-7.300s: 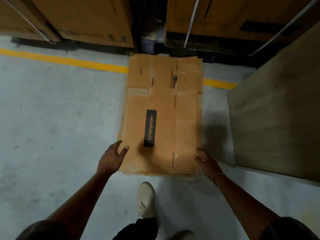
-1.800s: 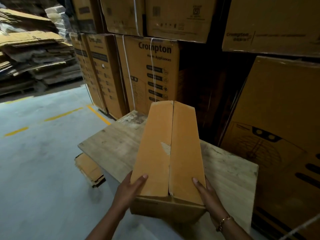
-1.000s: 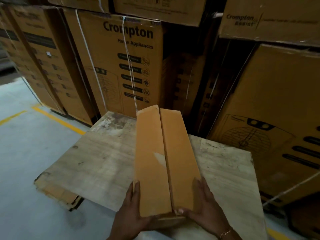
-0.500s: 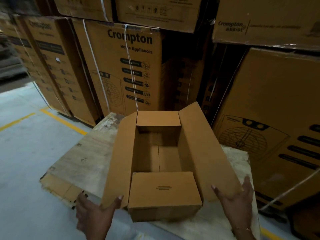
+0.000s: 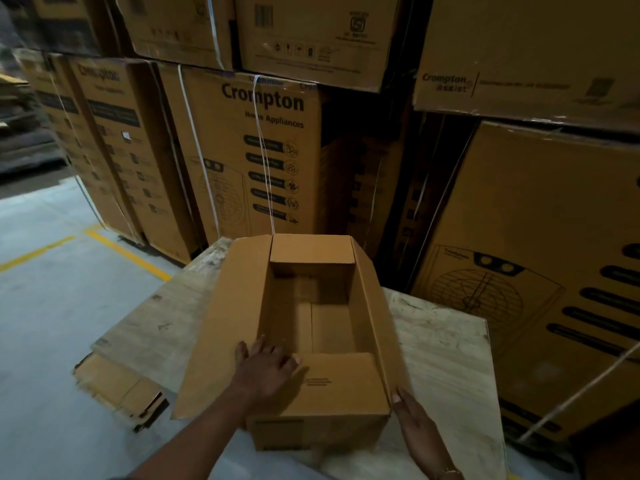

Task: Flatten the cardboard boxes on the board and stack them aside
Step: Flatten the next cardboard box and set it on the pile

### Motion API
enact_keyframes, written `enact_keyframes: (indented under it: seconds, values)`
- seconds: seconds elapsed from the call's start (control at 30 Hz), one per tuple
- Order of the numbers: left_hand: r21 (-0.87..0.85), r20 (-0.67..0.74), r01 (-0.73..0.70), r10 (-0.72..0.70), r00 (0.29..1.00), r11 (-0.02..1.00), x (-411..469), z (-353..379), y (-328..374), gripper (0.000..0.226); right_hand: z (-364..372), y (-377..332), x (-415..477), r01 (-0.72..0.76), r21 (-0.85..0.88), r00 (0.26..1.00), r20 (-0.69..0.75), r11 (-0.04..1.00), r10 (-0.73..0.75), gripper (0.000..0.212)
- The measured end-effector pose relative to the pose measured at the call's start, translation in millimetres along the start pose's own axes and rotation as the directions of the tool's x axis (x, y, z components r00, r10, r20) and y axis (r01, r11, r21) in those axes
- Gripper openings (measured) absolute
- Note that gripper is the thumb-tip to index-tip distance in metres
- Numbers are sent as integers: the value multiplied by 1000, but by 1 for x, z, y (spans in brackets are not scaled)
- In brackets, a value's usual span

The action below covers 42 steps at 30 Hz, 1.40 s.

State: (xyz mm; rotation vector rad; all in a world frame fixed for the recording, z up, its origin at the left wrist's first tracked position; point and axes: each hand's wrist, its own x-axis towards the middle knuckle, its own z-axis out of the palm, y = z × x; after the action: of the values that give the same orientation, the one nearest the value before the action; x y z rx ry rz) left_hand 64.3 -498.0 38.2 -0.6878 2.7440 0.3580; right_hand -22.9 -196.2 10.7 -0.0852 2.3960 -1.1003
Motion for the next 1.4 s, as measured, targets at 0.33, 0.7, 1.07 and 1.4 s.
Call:
enact_keyframes:
  seconds: [0.33, 0.7, 1.07, 1.4]
  values:
    - [-705, 368, 62, 289, 884, 707, -90, -77, -14, 41, -41, 7, 12, 52, -4, 995, 90, 999, -52, 32]
    - [-759, 126, 95, 2, 992, 644, -72, 56, -35, 132, 6, -22, 33, 8, -93, 970, 243, 996, 15, 66]
    - [-660, 150, 301, -272, 951, 688, -41, 50, -29, 72, 18, -25, 26, -120, -43, 988, 94, 992, 124, 59]
    - [-824, 219, 263, -146, 965, 501, -15, 35, -84, 48, 40, -77, -9, -88, -65, 979, -191, 994, 74, 55]
